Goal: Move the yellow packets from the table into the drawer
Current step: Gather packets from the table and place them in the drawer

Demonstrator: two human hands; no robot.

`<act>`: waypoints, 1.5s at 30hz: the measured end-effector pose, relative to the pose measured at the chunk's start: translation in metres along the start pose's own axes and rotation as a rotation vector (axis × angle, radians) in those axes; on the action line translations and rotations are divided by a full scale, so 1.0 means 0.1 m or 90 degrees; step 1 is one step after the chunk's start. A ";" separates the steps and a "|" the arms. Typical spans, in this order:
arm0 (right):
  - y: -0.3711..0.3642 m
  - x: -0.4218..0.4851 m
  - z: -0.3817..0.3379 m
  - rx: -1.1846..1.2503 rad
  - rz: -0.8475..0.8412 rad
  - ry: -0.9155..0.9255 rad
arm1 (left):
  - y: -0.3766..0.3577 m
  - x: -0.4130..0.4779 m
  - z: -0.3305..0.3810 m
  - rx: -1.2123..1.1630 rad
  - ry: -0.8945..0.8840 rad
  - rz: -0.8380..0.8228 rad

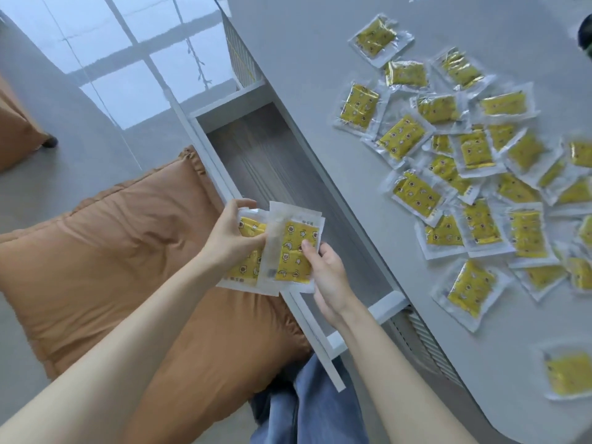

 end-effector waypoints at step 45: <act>1.01 1.15 0.93 -0.947 0.147 0.281 | -2.18 0.62 -0.95 0.953 -0.632 -0.370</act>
Point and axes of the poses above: each hand's wrist, its own x-axis towards the middle knuckle, its own y-axis out of the back of the hand, z = x × y, the point moved 8 cm from there along x, towards the middle knuckle, and after that the axes turned 13 degrees about z, right-handed, at the moved point
